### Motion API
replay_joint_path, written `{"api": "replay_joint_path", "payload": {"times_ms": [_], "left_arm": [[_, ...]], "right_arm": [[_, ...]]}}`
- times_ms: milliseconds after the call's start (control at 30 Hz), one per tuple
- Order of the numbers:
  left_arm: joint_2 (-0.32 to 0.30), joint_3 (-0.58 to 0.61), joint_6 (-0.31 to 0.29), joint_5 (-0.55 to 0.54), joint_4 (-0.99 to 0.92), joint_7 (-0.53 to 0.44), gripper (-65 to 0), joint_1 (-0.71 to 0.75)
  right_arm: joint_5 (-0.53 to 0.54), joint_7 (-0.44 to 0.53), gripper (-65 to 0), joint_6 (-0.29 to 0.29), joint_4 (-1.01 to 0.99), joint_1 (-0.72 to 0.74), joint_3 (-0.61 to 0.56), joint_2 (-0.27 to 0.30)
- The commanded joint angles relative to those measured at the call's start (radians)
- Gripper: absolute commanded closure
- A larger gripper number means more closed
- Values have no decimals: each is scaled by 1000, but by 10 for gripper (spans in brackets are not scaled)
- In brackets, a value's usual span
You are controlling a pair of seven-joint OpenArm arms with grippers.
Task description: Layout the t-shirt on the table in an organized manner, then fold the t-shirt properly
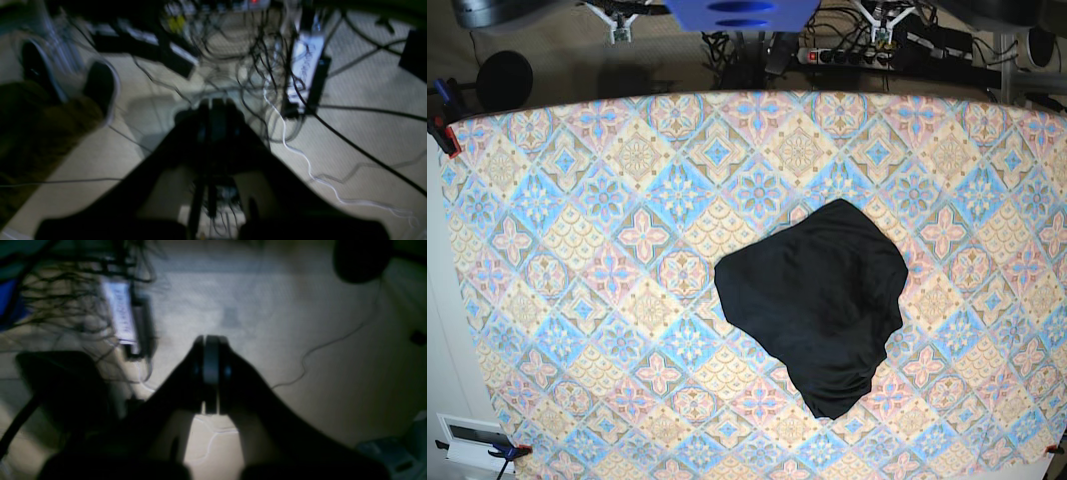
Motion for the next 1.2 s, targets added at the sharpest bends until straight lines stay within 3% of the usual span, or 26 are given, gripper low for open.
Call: {"api": "replay_joint_path", "payload": {"times_ms": [0,233,500,633,767,867,1167], "left_arm": [[-16,2,0,-1,58,-10,-2,52],[-84,-2,0,-25,437,-10,-2,270],[-236,-2,2,-284,772,-5,-2,443],[-285,-19,3,-353,896,-5,-2,483],[-280,-81,3,-358,982,-5,-2,499],[-280,-127,3,-360,1020,-5,-3,492],[-280,-216,5,-360,1066,-4,-5,387]], "right_arm": [[3,10,0,1,41,-43,-1,1],[4,10,0,1,374,-210,76,1],[6,8,0,1,760,-380,94,1],[87,5,0,1,964,-442,94,1],[166,-75,0,1,1066,-488,85,1],[169,-98,0,1,1070,-445,59,1],[133,-99,0,2,1070,-242,-164,3]]}}
